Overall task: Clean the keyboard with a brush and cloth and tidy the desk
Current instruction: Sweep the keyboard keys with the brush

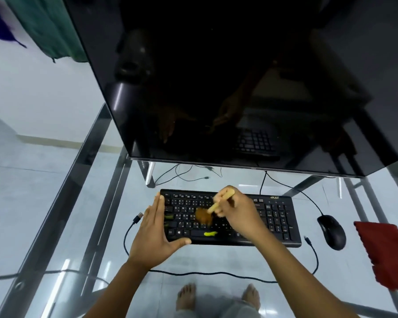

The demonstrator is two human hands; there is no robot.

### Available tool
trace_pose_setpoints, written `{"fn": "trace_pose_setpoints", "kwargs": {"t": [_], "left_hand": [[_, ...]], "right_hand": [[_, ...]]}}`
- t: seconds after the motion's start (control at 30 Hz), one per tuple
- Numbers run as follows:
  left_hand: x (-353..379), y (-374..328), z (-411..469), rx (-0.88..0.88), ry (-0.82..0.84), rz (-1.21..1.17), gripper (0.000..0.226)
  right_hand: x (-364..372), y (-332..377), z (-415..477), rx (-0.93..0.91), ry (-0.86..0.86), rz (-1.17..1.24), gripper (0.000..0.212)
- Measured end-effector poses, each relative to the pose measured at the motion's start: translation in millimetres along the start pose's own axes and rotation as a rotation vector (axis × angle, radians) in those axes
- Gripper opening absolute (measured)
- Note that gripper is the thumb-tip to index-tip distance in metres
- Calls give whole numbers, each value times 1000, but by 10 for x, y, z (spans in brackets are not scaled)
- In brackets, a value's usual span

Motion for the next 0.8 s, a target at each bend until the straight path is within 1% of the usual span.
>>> {"fn": "trace_pose_setpoints", "kwargs": {"t": [0.03, 0.07, 0.1, 0.13, 0.17, 0.2, 0.23, 0.27, 0.33, 0.37, 0.4, 0.43, 0.47, 0.5, 0.53, 0.57, 0.6, 0.63, 0.67, 0.7, 0.73, 0.8], "left_hand": [[-8, -1, -6, -2, -1, -4, 133], [-8, -4, -6, -4, 1, -14, 133], [-7, -4, -6, -7, 3, -28, 133], [-5, 0, -2, -14, 4, -43, 134], [-8, 19, -4, -24, 4, -63, 134], [-16, 43, -4, -36, 1, -93, 134], [-29, 68, -5, -48, -7, -132, 134], [-47, 86, -6, -55, -19, -171, 133], [-86, 82, -12, -60, -41, -218, 130], [-106, 76, -13, -61, -53, -227, 129], [-124, 71, -17, -60, -62, -227, 128], [-137, 59, -21, -55, -70, -223, 126], [-145, 47, -22, -47, -76, -218, 124], [-147, 40, -22, -41, -77, -217, 122], [-147, 30, -21, -37, -77, -218, 121], [-149, 28, -22, -35, -81, -223, 120], [-152, 31, -26, -37, -85, -229, 119], [-148, 36, -26, -40, -85, -234, 119], [-147, 46, -28, -45, -85, -235, 118], [-148, 55, -30, -47, -87, -233, 117], [-153, 47, -29, -43, -91, -231, 115], [-170, 9, -29, -30, -95, -231, 111]], "right_hand": [[-48, -17, 4, 19, -65, -2, 12], [-156, -36, -11, 44, -173, 29, 13], [-197, -35, -28, 41, -221, 64, 14], [-164, -40, -31, 42, -204, 110, 14], [-45, -40, -27, 57, -119, 164, 13], [129, -25, -26, 74, 5, 185, 13], [214, -8, -29, 84, 57, 169, 13], [208, 3, -12, 73, 30, 158, 12], [27, 4, 36, 49, -158, 162, 11], [16, 33, 60, 25, -179, 165, 10], [76, 67, 78, 15, -149, 204, 11], [190, 96, 98, 20, -74, 216, 12], [251, 127, 111, 31, -39, 209, 13], [224, 179, 128, 9, -80, 182, 14], [153, 228, 146, -11, -155, 179, 14], [98, 250, 161, -22, -220, 207, 13], [118, 275, 187, -29, -215, 247, 11], [206, 319, 214, -26, -153, 276, 10], [362, 360, 244, -14, -43, 294, 10], [479, 391, 255, -8, 24, 258, 10], [511, 419, 274, -7, 31, 215, 10], [370, 506, 310, -30, -101, 154, 11]]}}
Point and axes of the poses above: each hand's wrist, its own z-axis towards the middle knuckle, its own x-axis out of the palm, y = z × x, the point moved 10 cm from there along z, towards the middle knuckle, and after that the axes turned 3 degrees about y, right-handed, at the moved point
